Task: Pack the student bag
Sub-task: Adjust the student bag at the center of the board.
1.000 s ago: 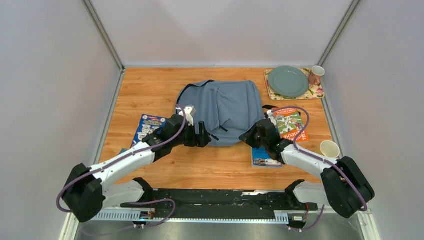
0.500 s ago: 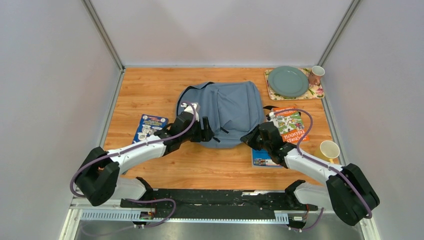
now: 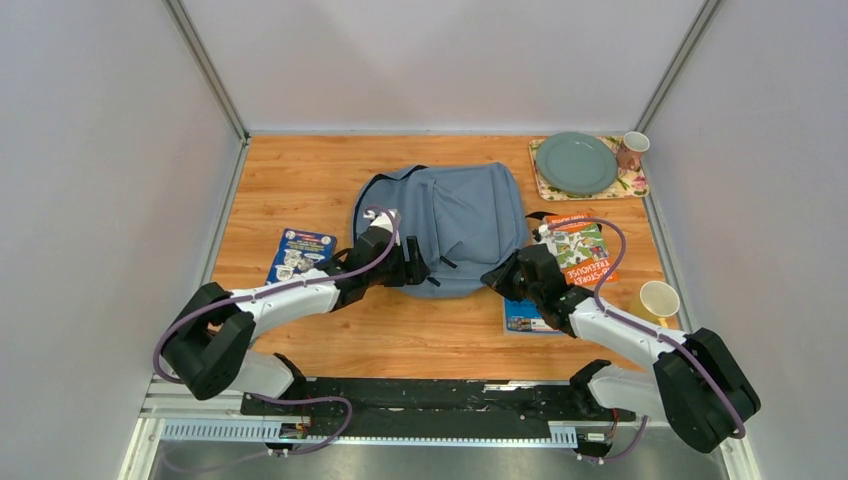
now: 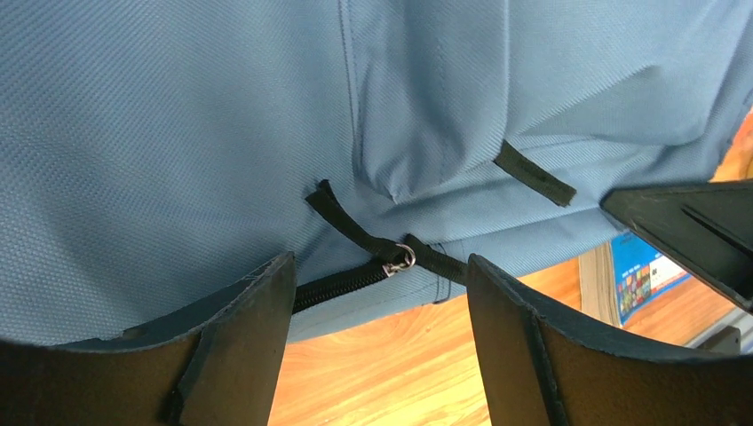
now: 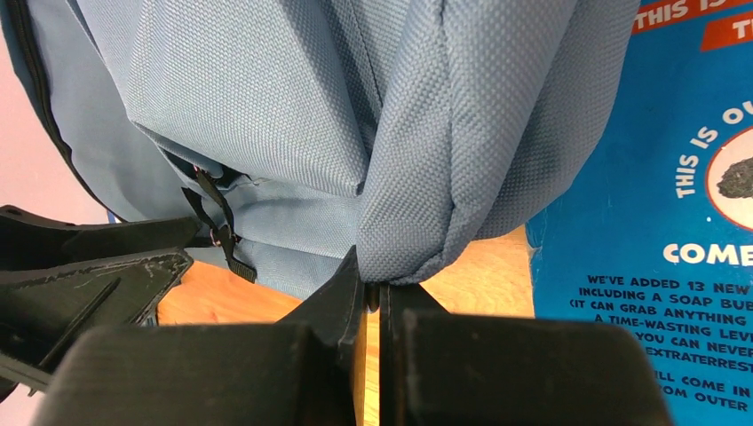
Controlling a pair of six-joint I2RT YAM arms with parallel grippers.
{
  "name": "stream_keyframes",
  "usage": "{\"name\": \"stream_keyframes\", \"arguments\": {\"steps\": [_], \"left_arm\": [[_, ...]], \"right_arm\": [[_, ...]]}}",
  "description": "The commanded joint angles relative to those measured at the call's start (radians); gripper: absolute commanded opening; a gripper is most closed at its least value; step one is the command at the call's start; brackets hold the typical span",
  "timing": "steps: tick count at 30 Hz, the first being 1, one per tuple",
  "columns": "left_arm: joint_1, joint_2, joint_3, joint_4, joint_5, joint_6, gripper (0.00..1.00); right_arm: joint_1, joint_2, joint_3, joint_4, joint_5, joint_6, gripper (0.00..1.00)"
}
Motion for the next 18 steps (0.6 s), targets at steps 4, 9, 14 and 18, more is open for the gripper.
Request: {"name": "stream_keyframes", "arguments": {"steps": [4,9,14,18], "left_arm": [[-0.002,0.081,0.019,0.049,-0.034,-0.072,0.75],[0.000,0.121,0.016,0.081,-0.029,-0.115,0.61],[-0.002,0.136,0.010,0.110,-0.035,-0.135,0.44],[-0.002,0.142,0.012,0.127,-0.035,-0.143,0.43]], "right_arm": [[0.018,0.008,0.017,0.041,0.021,-0.019,0.00],[0.025,0.007,0.022,0.041,0.026,-0.024,0.00],[0.030,0.001,0.026,0.040,0.024,-0.025,0.00],[0.032,-0.004,0.023,0.040,0.026,-0.030,0.00]]}}
